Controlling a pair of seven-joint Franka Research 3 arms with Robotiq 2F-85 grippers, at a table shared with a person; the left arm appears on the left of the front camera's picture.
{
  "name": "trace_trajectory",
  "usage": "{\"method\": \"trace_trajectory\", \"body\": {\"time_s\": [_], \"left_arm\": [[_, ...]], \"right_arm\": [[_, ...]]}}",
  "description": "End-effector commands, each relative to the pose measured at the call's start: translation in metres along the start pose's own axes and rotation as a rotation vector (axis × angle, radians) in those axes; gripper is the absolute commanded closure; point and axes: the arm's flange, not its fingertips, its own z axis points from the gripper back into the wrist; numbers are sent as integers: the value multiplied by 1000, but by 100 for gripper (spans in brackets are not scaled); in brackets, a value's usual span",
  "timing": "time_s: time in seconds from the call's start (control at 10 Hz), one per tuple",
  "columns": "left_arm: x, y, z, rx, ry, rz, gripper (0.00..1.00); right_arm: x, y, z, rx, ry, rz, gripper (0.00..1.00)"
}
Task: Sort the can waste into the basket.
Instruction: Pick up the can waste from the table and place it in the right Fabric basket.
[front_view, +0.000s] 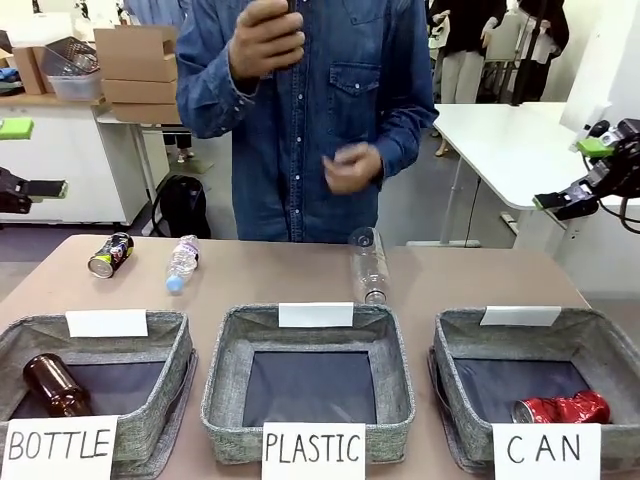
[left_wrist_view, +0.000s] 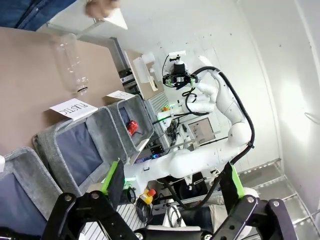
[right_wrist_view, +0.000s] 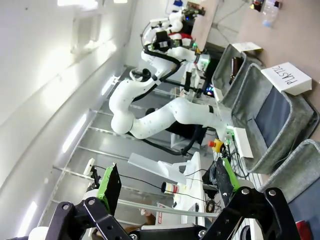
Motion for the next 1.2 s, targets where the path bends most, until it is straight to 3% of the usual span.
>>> {"method": "trace_trajectory", "body": {"time_s": [0.0,0.2,0.3,0.5,0.7,1.1], "left_arm": [[17,-30,30,90,71,-21,0],[14,-66,83,231,132,40,0],[6,-83,117,236,153,71,0],[-21,-108,178,291,59,104,0],[-45,-118,201,278,6,74,0],[-50,-115,196,282,30,27,0]], "right_arm": [[-1,-1,2,-19,8,22,0],[-1,-1,2,-19,8,22,0],[-1,-1,2,-19,8,22,0],[-1,-1,2,-19,8,22,0],[-1,-1,2,-19,8,22,0],[-1,-1,2,-19,8,22,0]]}}
